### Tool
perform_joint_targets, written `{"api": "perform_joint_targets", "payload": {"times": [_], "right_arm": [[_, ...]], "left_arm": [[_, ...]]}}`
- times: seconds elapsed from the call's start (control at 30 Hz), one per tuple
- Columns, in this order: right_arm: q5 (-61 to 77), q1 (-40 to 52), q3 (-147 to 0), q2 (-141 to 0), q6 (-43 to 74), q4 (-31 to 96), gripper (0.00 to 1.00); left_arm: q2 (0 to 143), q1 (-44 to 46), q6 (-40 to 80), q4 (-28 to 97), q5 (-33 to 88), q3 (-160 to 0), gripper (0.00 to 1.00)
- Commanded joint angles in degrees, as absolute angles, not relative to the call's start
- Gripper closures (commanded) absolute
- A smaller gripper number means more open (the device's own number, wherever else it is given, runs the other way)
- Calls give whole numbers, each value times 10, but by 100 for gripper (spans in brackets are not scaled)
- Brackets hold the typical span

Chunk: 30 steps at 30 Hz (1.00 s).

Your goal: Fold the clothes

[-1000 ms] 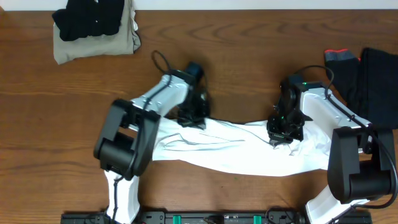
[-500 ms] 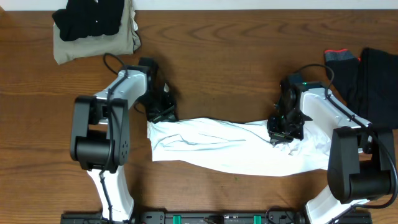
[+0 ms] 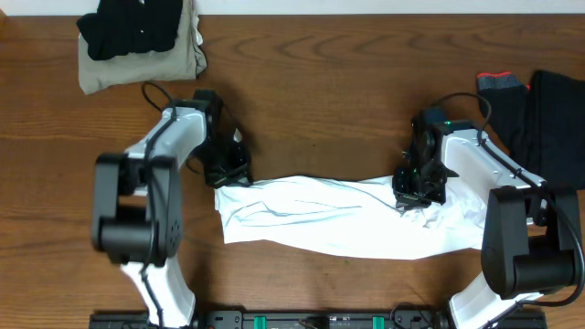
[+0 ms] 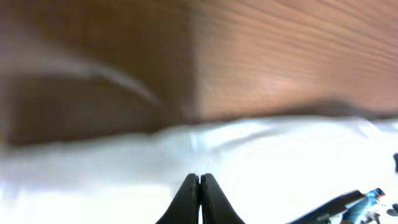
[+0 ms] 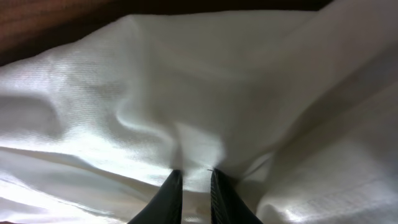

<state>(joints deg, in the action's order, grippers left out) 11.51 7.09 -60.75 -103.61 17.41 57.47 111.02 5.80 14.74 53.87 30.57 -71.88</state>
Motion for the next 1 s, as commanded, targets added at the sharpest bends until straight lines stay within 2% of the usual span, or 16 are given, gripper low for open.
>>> {"api": "perform_joint_targets", "payload": {"times": [0.0, 0.13, 0.3, 0.53, 0.7, 0.97], "right_arm": [[107, 74, -606, -1029, 178, 574, 85], [107, 74, -606, -1029, 178, 571, 85], [108, 74, -606, -1029, 178, 563, 84], [108, 74, -606, -1029, 178, 563, 85], [108, 74, -606, -1029, 178, 563, 85], [100, 74, -606, -1029, 177, 565, 85]], "left_arm": [[1025, 61, 163, 560, 266, -723, 94], [975, 72, 176, 603, 265, -723, 94], [964, 134, 185, 627, 265, -712, 94], [994, 182, 229, 555, 265, -646, 94], [1019, 183, 244, 490, 265, -600, 94], [1086, 163, 246, 459, 264, -597, 94]]}}
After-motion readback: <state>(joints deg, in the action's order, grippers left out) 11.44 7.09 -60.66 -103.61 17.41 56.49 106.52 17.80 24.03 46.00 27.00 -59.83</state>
